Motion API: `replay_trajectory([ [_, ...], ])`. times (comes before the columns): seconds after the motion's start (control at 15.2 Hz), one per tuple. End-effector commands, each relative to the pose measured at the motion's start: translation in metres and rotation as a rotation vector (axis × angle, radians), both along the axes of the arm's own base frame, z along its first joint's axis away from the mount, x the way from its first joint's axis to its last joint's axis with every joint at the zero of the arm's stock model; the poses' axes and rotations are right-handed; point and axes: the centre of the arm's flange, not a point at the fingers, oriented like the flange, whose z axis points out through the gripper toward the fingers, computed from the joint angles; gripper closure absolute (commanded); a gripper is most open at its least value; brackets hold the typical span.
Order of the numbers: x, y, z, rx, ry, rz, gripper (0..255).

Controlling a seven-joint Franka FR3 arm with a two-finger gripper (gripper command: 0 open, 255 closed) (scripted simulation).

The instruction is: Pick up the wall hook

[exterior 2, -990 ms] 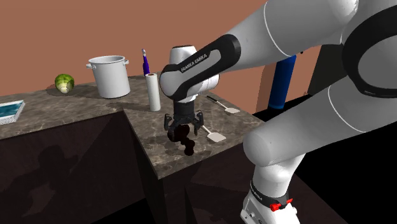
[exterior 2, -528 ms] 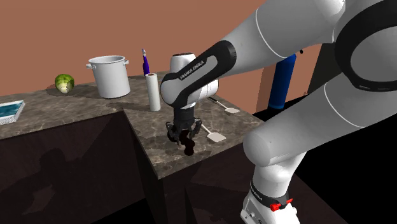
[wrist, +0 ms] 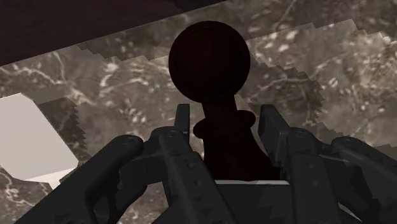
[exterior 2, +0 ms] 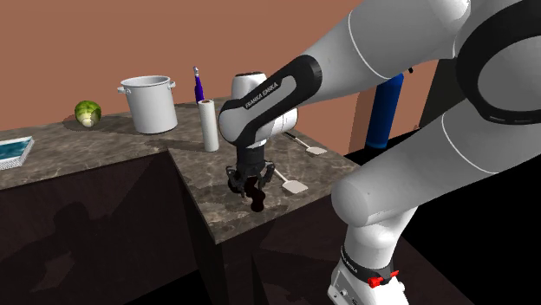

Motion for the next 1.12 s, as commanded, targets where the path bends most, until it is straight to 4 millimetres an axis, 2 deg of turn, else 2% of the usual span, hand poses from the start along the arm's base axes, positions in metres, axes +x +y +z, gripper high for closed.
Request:
replay_trajectory([
  [0.0, 0.000, -0.001, 0.005, -0.001, 0.001, -0.001, 255],
  [0.92, 0.000, -0.001, 0.079, -0.001, 0.001, -0.001, 255],
  [1.06, 0.000, -0.001, 0.079, -0.001, 0.001, -0.001, 255],
])
